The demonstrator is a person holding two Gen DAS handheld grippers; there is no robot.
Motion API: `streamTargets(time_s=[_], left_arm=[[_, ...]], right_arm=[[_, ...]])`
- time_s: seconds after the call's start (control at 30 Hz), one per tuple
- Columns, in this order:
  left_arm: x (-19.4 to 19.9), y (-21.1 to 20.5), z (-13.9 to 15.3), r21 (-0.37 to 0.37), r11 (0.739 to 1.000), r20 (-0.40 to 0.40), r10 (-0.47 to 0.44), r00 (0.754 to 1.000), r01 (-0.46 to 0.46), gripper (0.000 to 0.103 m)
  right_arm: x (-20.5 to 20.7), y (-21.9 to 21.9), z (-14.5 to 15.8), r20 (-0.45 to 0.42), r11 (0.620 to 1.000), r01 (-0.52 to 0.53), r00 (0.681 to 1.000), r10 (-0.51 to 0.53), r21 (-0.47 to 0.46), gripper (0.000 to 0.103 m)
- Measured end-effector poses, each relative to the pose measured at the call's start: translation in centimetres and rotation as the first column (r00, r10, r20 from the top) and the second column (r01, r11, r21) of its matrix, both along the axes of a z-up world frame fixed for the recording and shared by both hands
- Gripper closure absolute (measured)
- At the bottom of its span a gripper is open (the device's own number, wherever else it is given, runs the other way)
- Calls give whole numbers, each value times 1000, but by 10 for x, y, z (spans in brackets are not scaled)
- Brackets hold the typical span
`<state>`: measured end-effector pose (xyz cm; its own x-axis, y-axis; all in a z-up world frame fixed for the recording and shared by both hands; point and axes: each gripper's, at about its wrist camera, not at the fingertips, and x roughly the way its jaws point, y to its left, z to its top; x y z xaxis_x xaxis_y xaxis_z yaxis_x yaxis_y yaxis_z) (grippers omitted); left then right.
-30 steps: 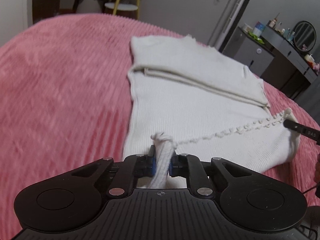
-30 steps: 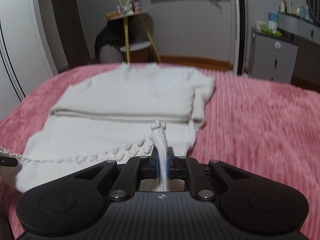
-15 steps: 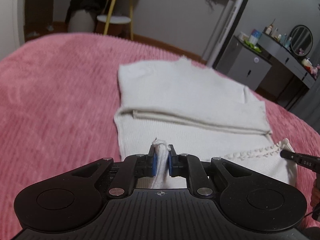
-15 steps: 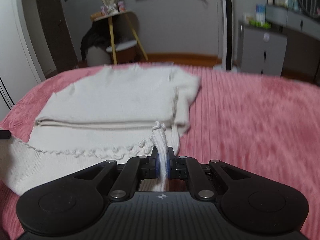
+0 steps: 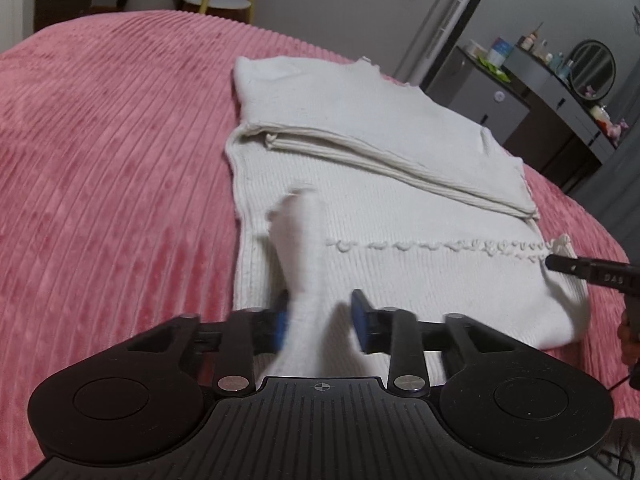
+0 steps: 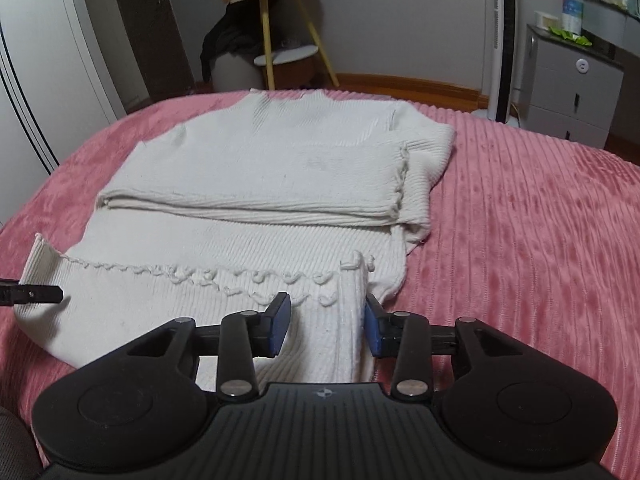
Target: Fold small clothes
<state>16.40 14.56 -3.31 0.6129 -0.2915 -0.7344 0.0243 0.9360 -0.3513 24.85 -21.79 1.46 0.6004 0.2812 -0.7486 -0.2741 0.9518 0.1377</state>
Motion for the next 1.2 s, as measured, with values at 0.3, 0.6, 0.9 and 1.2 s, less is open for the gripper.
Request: streamTargets(time_s=[0.3, 0.6, 0.9, 1.2], left_arm=[[7, -7, 11, 30, 997, 32, -76, 997, 75, 89], [12, -4, 4, 64, 998, -2, 29, 1000, -29, 90], [9, 0, -8, -33, 992, -39, 118, 992, -119, 71], [19, -10, 6, 22, 995, -16, 93, 996, -93, 96]], right_arm=[[-5, 8, 6, 71, 997, -3, 997, 8, -72, 95], [-16, 5, 36, 191, 999, 35, 981, -30, -21, 95], [-17, 3, 26, 158, 998, 48, 987, -42, -33, 95], [-19, 5, 27, 178, 999, 48, 983, -43, -23, 95]])
